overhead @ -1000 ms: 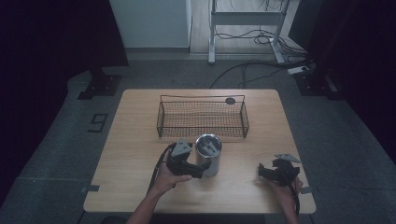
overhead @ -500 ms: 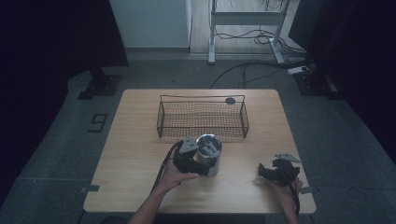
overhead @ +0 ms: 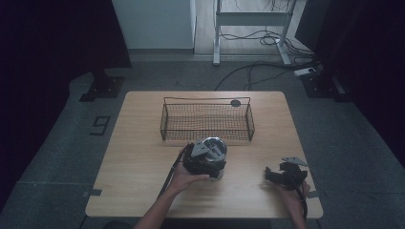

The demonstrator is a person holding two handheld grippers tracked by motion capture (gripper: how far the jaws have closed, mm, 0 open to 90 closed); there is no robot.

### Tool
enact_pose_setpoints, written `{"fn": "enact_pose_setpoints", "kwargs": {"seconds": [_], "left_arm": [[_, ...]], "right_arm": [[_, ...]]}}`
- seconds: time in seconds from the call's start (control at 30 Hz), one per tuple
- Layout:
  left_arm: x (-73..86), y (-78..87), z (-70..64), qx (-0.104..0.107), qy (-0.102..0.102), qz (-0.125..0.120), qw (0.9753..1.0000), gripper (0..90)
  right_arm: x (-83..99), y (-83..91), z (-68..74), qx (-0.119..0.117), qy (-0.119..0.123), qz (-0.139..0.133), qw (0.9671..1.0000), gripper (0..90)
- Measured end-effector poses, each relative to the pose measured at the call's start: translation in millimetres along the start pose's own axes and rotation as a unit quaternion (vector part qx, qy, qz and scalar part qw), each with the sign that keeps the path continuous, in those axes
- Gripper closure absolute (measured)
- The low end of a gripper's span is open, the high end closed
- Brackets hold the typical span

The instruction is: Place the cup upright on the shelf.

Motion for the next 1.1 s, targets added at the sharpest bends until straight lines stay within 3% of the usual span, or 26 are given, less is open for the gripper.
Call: {"fn": "enact_pose_setpoints", "kwargs": {"seconds": [0.5,0.6,0.77,0.97,1.1], "left_arm": [[1.1,3.0,-1.6,-0.005,-0.009,-0.013,0.9999,4.0],[-2.6,9.0,-2.3,-0.006,-0.011,-0.029,0.9995,4.1],[-8.8,17.0,-3.7,-0.007,-0.021,-0.031,0.9993,4.1],[-16.2,26.3,-1.6,-0.001,-0.013,-0.042,0.999,4.1],[-21.2,30.4,-0.4,-0.004,-0.018,-0.043,0.9989,4.2]], "right_arm": [[-0.1,0.0,-0.3,-0.001,0.0,0.0,1.0,0.3],[0.0,0.0,-0.7,-0.001,0.0,-0.001,1.0,0.5],[0.0,0.1,-0.8,0.0,0.0,-0.001,1.0,0.5],[0.0,0.1,-0.9,0.0,0.0,-0.001,1.0,0.6],[0.0,0.0,-0.8,0.001,-0.001,-0.001,1.0,0.6]]}}
Point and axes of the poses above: each handheld gripper's, and its own axes: y roughly backward along the jaws, x roughly out of its underside, z roughly to its left, the point moved 1 cm from there along -y, roughly forward along the jaws, and after that the axes turned 1 degree about -z, right-handed, at the moved point
